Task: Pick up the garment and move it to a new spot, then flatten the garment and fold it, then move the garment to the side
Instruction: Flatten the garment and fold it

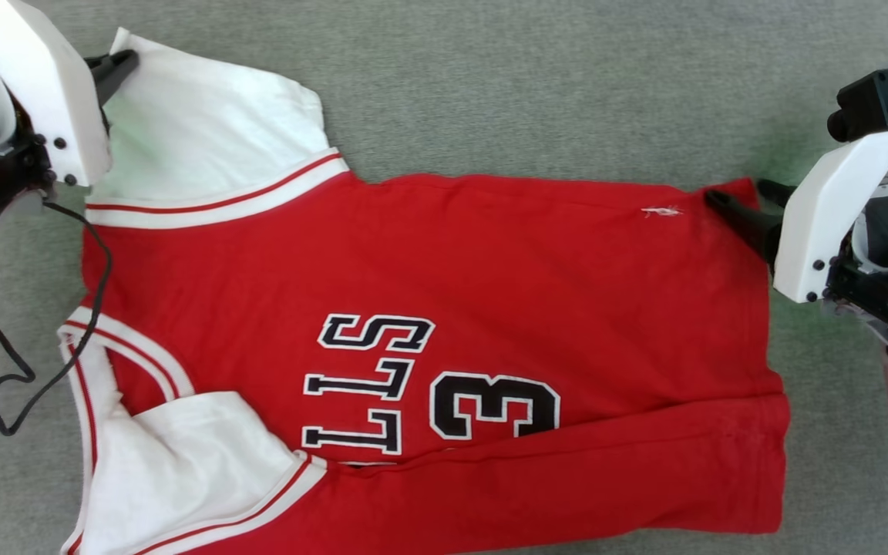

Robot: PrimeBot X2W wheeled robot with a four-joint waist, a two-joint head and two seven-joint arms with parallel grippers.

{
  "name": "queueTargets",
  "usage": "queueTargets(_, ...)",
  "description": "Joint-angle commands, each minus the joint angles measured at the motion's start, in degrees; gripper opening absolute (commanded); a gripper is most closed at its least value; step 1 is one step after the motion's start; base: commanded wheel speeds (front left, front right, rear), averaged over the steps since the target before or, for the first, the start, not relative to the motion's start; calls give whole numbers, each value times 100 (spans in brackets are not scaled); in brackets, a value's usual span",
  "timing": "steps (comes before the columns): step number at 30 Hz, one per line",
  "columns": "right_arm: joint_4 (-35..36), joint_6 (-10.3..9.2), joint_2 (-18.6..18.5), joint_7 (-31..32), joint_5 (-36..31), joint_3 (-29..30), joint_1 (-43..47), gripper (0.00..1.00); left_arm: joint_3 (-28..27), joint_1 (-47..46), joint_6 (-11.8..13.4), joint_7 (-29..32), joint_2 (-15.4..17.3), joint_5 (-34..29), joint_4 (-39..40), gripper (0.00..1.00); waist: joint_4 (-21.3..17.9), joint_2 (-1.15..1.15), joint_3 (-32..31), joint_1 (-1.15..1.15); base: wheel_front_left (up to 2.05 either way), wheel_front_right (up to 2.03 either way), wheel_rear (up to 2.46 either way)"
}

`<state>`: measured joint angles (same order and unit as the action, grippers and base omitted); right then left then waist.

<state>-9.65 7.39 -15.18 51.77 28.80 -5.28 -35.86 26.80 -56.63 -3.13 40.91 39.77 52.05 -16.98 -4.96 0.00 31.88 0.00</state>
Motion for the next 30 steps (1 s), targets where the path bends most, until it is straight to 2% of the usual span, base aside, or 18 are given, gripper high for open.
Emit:
queueTargets(1, -327, 17, 216, 280, 14, -283, 358, 0, 7, 7, -25, -40, -19, -40, 6, 0, 44, 0, -21, 0, 0, 0, 0)
queueTargets(7, -78, 16, 102, 439, -55, -93, 298, 0, 13, 112, -81, -230, -88, -6, -51, 0, 119, 0, -148, 0, 0, 0, 0)
queueTargets(13, 415, 9, -91, -148, -227, 198, 241, 0, -129, 409, -76, -670, -123, 80, -70, 0, 197, 0, -520, 0, 0, 0, 0)
queueTargets(16, 553, 9, -62, -378, -249, 368, 436, 0, -272, 762, -29, -995, -126, 190, 16, 0, 264, 0, -811, 0, 0, 0, 0)
queueTargets(26, 566, 9, 140, -599, -51, 979, 1689, 0, -814, 3002, 364, -2092, -12, 632, 584, 0, 468, 0, -1776, 0, 0, 0, 0)
queueTargets(30, 483, 8, 230, -714, 8, 1135, 2204, 0, -863, 4027, 585, -2355, -102, 794, 872, 0, 513, 0, -1977, 0, 0, 0, 0)
